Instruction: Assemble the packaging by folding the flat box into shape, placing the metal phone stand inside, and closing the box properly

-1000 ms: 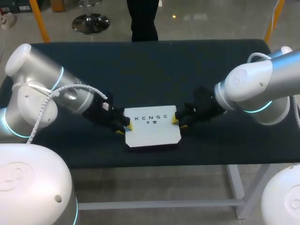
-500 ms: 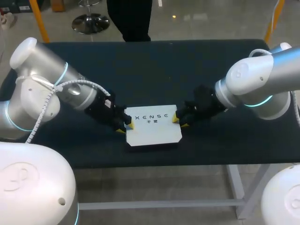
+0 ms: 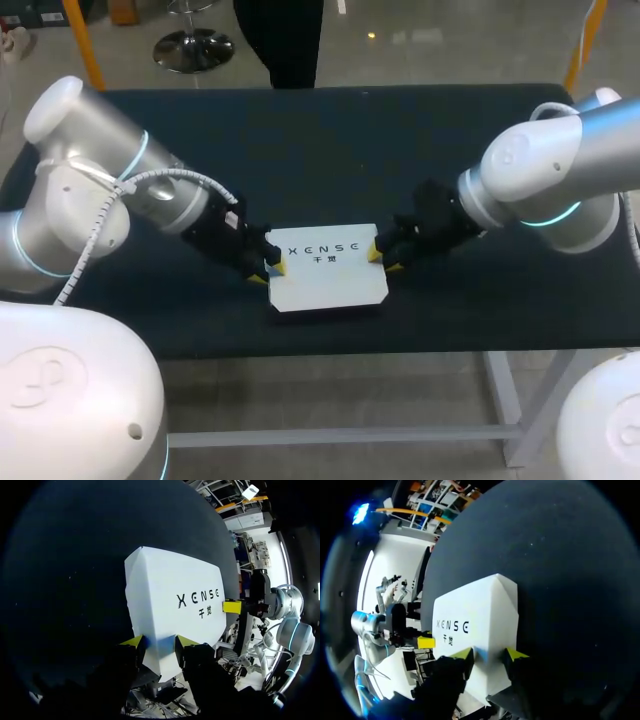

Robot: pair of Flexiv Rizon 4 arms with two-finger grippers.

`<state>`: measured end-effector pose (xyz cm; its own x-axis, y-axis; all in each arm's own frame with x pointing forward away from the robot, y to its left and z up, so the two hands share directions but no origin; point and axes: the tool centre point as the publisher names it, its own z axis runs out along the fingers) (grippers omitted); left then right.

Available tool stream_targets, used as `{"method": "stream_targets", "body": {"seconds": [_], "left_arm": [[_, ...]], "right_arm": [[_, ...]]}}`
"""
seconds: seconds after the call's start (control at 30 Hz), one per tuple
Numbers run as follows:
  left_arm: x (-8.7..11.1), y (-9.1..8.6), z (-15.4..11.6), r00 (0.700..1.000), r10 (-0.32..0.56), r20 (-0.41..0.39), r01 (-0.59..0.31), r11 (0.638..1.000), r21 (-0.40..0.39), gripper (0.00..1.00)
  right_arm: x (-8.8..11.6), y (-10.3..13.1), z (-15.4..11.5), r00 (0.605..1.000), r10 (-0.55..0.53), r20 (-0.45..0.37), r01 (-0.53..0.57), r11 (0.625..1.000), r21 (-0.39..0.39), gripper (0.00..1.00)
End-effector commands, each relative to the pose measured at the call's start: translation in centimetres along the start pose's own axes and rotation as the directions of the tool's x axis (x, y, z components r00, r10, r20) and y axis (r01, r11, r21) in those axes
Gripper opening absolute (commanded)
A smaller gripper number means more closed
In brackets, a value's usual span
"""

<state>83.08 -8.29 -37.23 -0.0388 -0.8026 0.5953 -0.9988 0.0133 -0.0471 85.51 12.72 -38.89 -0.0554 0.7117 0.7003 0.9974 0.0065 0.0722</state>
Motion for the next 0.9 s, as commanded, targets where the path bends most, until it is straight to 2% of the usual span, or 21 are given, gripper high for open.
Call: {"method": "stream_targets", "body": {"seconds": [0.03,0.27,0.9], "left_arm": [[0.7,-0.1,0.2,1.0,-0.004,0.018,0.004,1.0,-0.002,0.42],[0.75,0.04,0.17,0.999,-0.004,0.044,0.003,1.0,0.018,0.46],[0.75,0.04,0.17,0.999,-0.004,0.044,0.003,1.0,0.018,0.44]], "right_arm": [[0.45,0.28,0.37,1.0,0.001,0.011,-0.002,1.0,0.018,0.44],[0.48,0.26,0.48,1.0,-0.001,0.016,0.0,1.0,0.019,0.44],[0.48,0.26,0.48,1.0,-0.001,0.016,0.0,1.0,0.019,0.41]]}}
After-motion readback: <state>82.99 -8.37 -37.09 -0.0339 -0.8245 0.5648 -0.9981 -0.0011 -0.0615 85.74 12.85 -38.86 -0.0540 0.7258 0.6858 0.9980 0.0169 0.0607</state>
